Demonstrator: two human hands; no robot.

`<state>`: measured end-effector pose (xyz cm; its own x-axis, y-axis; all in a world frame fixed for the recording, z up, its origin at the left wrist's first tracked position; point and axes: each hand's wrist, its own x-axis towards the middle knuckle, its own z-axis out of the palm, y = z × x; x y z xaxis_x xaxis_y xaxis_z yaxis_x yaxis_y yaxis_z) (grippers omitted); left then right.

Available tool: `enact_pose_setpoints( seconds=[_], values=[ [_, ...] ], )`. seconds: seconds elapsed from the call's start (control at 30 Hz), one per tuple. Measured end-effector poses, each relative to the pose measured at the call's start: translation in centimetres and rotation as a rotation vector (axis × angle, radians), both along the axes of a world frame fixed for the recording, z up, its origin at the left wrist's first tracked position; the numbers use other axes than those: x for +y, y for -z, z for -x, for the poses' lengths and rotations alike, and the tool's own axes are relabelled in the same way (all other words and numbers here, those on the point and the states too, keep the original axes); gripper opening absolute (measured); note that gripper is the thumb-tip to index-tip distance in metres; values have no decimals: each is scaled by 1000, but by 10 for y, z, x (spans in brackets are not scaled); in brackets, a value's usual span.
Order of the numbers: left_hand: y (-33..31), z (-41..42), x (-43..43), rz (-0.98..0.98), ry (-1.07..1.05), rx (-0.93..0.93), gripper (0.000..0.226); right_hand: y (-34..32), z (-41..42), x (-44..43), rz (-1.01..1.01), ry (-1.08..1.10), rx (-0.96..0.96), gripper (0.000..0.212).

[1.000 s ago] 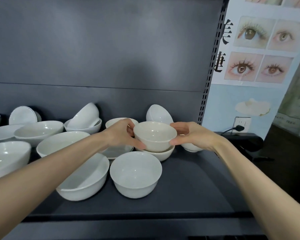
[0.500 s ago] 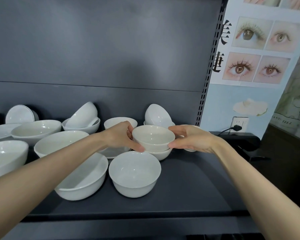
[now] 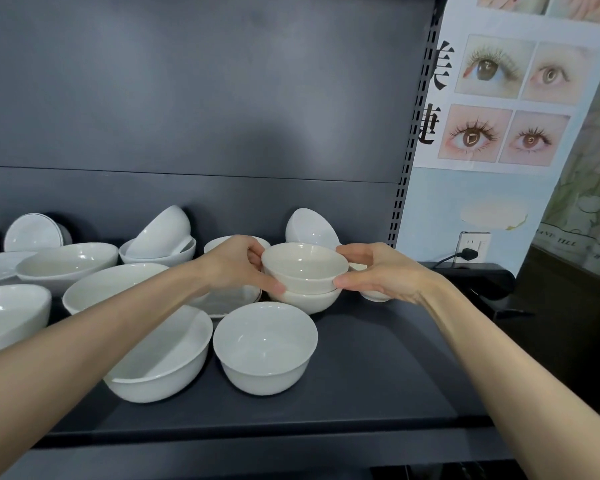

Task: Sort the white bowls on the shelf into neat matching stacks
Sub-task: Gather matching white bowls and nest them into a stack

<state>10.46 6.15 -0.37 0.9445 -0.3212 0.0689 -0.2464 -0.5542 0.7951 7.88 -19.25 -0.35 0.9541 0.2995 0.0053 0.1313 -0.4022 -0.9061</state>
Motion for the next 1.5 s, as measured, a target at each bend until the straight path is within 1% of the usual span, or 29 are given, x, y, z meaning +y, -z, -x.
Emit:
enact_pose_setpoints(
  seconds=[0.03, 0.07, 0.1, 0.17, 0.2, 0.27, 0.3, 0.4, 0.6, 0.73, 0.9, 1.03, 1.13, 1.23, 1.33, 1.4, 1.5],
  values=[
    [-2, 0, 1, 12, -4, -15, 50, -2, -2, -2, -5, -3, 2, 60],
    [-4, 0, 1, 19, -12, -31, 57, -5, -1, -2, -14, 2, 1, 61],
    [-7, 0, 2, 25, -21, -43, 64, -8, -2, -3, -30, 4, -4, 54],
    [-12, 0, 1, 51, -19, -59, 67, -16, 3, -4, -31, 5, -28, 34],
    [-15, 0, 0, 67, -12, -70, 69, -21, 5, -5, -19, 8, -53, 29],
    [-21, 1, -5, 95, -3, -98, 75, -27, 6, -11, -14, 16, -105, 26],
    [-23, 2, -8, 108, 1, -114, 74, -30, 5, -14, -29, 29, -113, 26],
    [-28, -1, -23, 180, 24, -119, 53, -36, 3, -28, -63, 58, -140, 32],
    [-29, -14, -62, 259, 52, -120, 50, -43, -6, -65, -104, 137, -167, 38],
    [-27, -25, -90, 246, 54, -130, 57, -41, -17, -92, -147, 169, -162, 40],
    [-22, -34, -120, 217, 22, -122, 55, -35, -33, -121, -172, 147, -108, 46],
    [-16, -39, -135, 163, 3, -119, 50, -29, -47, -137, -186, 110, -70, 40],
    [-13, -38, -144, 138, -19, -98, 51, -22, -53, -144, -196, 69, -40, 40],
    [-8, -38, -148, 95, -66, -96, 56, -17, -57, -148, -202, 36, -15, 38],
    [-4, -37, -148, 75, -103, -85, 65, -11, -62, -150, -188, 28, 2, 45],
    [-3, -37, -150, 70, -115, -81, 65, -8, -65, -152, -193, 24, 16, 49],
    [-3, -35, -151, 36, -137, -78, 67, -4, -66, -153, -208, 12, 24, 46]
  ],
)
